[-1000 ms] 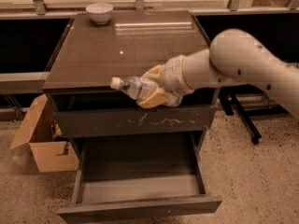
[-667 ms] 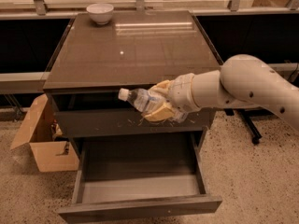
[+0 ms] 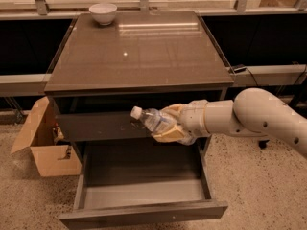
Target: Place blue plastic bottle into middle drawer
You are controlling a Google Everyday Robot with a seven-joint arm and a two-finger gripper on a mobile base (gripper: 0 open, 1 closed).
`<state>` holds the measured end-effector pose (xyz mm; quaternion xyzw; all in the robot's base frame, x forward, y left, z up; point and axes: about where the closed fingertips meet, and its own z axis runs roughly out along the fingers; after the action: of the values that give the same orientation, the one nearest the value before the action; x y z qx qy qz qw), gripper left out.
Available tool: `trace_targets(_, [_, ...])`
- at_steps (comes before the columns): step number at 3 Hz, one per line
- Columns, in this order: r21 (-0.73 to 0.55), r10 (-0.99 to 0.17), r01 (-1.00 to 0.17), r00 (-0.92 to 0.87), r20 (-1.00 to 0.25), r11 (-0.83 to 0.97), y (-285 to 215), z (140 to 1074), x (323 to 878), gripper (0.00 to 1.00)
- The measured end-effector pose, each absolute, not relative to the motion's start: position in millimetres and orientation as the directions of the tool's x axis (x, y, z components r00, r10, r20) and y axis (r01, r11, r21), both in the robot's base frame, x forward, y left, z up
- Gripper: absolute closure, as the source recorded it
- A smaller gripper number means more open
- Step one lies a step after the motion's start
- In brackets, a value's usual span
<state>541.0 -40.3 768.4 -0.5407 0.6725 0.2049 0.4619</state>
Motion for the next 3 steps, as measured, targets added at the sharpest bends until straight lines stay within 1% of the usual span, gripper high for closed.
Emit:
trace_targets(1, [-0.139,-0.451,-0.917,-0.048,-0.891,0.373,-44,742,540,1.00])
trace_targets(2, [-0.008,-0.312,-0.902,-0.141,-0.940,0.432,-43,684,536,1.00])
trace_targets(3, [0.171,-0.179,-0.858,-0.289,-0.941,0.484,-35,594,533,1.00])
